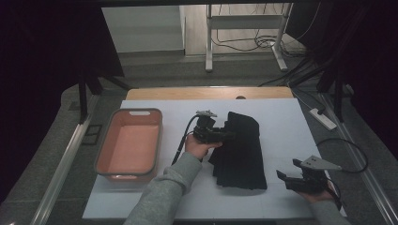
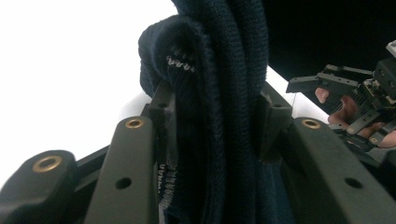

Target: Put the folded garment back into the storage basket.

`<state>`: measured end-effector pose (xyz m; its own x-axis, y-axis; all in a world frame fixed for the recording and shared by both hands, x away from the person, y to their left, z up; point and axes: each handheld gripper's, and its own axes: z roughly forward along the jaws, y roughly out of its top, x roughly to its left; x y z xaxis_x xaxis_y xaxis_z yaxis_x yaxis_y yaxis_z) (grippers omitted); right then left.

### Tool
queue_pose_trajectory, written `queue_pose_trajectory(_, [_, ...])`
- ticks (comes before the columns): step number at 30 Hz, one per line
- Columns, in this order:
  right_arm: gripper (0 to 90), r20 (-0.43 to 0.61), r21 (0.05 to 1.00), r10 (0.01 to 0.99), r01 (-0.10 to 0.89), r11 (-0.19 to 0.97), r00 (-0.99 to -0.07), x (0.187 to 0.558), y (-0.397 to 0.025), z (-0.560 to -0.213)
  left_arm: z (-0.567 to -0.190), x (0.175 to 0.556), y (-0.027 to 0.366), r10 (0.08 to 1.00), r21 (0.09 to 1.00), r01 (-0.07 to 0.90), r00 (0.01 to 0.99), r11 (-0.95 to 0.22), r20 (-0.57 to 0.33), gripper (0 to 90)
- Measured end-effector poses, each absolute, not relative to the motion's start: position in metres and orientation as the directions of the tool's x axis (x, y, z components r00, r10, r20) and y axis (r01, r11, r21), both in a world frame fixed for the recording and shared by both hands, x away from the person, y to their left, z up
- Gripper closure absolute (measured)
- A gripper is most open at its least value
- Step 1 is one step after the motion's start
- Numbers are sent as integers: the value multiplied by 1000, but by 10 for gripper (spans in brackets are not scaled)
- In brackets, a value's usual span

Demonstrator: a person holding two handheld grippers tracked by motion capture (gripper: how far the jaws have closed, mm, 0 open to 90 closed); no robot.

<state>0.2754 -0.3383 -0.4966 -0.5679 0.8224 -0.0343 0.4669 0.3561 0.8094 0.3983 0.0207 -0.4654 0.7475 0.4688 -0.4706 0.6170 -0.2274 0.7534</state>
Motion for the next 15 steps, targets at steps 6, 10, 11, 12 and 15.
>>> queue_pose_trajectory(6, [210, -36, 809, 823, 466, 357, -567, 275, -338, -496, -460, 396, 23, 461, 762, 610, 752, -216, -471, 589])
queue_pose_trajectory(10, [210, -36, 809, 823, 467, 357, -566, 275, -338, -496, -456, 394, 23, 457, 764, 610, 753, -211, -474, 589])
queue_pose_trajectory(11, [210, -36, 809, 823, 467, 357, -566, 275, -338, -496, -455, 394, 23, 457, 765, 607, 755, -215, -471, 589])
queue_pose_trajectory(12, [210, -37, 809, 823, 466, 357, -567, 275, -338, -496, -454, 393, 23, 456, 766, 605, 757, -217, -468, 589])
queue_pose_trajectory(15, [210, -36, 810, 823, 466, 356, -566, 275, -338, -496, -450, 392, 23, 452, 773, 598, 761, -212, -465, 589])
